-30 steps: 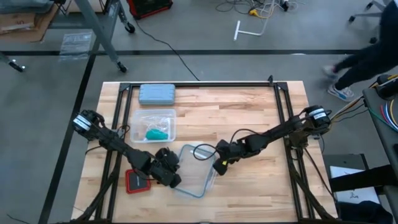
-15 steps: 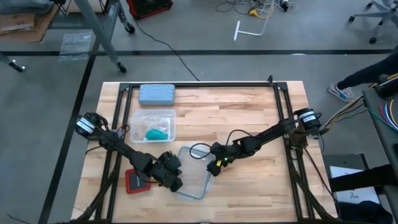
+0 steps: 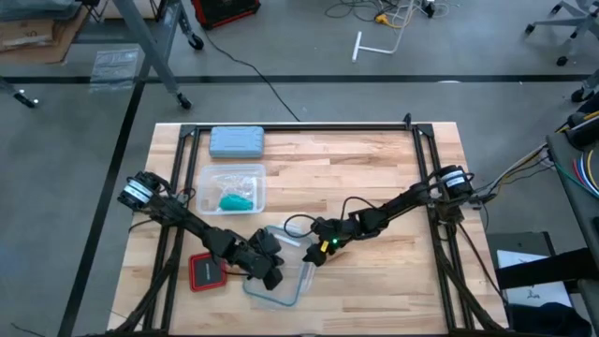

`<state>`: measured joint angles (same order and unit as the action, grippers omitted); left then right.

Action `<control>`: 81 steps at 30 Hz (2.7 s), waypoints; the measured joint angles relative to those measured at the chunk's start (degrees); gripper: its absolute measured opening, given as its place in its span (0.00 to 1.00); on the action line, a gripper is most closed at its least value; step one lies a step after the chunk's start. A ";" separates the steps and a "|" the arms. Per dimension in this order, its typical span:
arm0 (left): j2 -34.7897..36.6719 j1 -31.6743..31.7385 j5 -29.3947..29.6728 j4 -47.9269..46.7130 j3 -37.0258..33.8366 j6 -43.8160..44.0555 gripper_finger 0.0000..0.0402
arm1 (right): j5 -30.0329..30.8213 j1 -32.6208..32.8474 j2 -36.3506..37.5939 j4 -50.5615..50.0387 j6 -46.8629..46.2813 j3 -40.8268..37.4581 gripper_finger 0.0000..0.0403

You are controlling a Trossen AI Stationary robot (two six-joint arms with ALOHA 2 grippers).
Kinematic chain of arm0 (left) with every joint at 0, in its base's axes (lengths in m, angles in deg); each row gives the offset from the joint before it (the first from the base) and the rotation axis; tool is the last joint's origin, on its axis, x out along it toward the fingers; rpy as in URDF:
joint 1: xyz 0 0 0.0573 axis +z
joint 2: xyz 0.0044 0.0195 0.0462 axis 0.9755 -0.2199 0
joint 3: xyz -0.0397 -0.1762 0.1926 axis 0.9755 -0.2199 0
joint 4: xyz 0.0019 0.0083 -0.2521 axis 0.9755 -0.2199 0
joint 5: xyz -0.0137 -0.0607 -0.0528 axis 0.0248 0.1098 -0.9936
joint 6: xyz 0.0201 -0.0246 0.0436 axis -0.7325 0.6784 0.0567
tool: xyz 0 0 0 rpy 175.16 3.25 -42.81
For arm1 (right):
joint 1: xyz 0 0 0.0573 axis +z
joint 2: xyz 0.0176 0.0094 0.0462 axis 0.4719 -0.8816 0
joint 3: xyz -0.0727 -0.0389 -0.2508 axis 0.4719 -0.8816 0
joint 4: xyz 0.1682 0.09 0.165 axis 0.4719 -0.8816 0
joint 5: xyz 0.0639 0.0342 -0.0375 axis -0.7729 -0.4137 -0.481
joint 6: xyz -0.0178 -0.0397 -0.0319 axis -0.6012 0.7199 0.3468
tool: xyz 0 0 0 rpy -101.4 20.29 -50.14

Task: Roll bandage
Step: Close the transparent food container

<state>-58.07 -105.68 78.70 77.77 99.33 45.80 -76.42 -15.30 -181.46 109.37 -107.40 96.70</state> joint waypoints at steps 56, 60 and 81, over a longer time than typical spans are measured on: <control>-0.79 0.42 5.62 0.36 -0.22 0.39 0.00 | -14.71 -1.16 -2.64 -8.34 15.28 5.18 0.30; -0.87 0.57 7.71 0.37 -0.26 0.41 0.00 | -16.55 -1.41 -2.94 -8.41 15.03 6.67 0.42; -1.01 1.55 11.92 0.13 -0.33 3.86 0.00 | -7.03 -0.66 -7.34 -5.22 -16.38 11.74 0.31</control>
<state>-59.07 -104.12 90.62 77.90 99.01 49.66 -83.45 -15.96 -188.80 104.16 -123.78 108.44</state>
